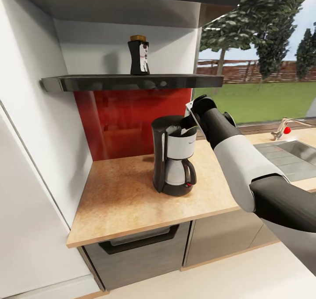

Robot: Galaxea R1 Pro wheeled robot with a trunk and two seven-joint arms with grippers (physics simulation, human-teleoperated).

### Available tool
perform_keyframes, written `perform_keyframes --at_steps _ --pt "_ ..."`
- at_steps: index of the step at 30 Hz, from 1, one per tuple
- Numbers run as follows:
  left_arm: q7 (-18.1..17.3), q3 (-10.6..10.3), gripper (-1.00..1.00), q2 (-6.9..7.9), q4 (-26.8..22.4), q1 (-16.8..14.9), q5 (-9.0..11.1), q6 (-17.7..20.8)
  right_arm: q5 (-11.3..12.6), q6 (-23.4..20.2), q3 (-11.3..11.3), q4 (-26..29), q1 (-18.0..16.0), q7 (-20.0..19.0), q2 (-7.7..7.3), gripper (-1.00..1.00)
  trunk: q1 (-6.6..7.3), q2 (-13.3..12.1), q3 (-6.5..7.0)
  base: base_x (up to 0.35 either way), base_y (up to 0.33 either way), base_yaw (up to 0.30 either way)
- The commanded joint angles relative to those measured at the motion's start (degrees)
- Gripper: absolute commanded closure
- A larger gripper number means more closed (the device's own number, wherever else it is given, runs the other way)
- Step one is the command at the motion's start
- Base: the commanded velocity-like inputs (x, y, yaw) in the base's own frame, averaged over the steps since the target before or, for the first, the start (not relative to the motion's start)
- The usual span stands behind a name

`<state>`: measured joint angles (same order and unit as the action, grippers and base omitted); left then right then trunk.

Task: Set up a coffee station on the kitchen countertop: keep the coffee maker on the countertop, move the bottle of coffee from the kitchen shelf to the counter next to the coffee maker, place a paper coffee filter on top of the coffee maker, put the saucer next to the coffee maker with the coffee cup on the saucer, and place the electric kettle next to the coffee maker.

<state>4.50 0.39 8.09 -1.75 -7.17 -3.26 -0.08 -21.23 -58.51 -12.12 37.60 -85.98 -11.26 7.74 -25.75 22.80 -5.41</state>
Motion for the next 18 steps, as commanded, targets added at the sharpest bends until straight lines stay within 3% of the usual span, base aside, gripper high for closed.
perform_keyframes --at_steps 1,18 --pt "0.16 0.05 -1.00 0.00 -0.01 -0.04 -0.34 -0.01 -0.63 -0.20 -0.08 0.08 -0.06 -0.52 -0.01 1.00 -0.03 0.12 -0.13 0.000 0.000 0.000" --pt "0.16 -0.02 -1.00 -0.08 -0.01 -0.04 -0.34 -0.01 -0.66 -0.20 -0.01 0.19 -0.06 -0.52 -0.10 1.00 -0.03 0.12 -0.13 0.016 0.005 0.000"
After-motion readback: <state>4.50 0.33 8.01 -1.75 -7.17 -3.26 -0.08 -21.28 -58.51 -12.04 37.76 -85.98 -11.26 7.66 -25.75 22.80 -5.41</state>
